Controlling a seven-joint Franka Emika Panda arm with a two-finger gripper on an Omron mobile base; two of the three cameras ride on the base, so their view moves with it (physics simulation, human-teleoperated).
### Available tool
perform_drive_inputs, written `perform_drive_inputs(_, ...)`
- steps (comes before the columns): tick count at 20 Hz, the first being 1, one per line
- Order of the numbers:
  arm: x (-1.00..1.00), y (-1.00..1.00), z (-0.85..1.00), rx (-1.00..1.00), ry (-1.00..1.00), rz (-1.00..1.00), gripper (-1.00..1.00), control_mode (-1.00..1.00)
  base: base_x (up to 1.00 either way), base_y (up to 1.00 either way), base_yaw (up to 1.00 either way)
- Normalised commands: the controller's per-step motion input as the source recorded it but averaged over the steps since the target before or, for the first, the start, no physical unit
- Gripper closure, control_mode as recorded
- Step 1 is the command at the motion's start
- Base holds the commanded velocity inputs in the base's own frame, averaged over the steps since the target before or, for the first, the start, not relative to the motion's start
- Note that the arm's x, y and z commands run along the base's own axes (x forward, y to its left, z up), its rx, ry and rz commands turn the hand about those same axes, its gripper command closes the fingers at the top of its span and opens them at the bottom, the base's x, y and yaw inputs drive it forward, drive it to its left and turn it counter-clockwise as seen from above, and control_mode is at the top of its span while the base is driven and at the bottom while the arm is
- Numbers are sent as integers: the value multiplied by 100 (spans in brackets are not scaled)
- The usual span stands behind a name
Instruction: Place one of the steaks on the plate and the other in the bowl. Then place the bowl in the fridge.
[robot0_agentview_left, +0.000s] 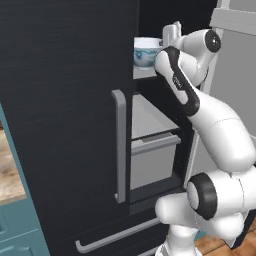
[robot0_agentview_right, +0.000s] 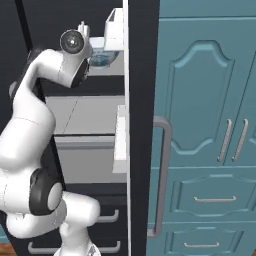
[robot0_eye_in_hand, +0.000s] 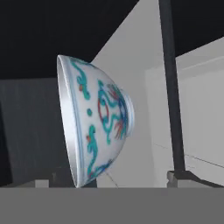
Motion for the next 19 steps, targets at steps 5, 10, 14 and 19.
perform_drive_inputs(5, -100, 6, 1, -4, -16, 0, -100, -100, 0, 0, 0)
perform_drive_inputs(10, -100, -8, 0, 0, 4, 0, -100, -100, 0, 0, 0)
perform_drive_inputs(14, -100, -32, -2, -2, 24, 0, -100, -100, 0, 0, 0)
perform_drive_inputs(19, -100, -67, -33, 0, 13, 0, -100, -100, 0, 0, 0)
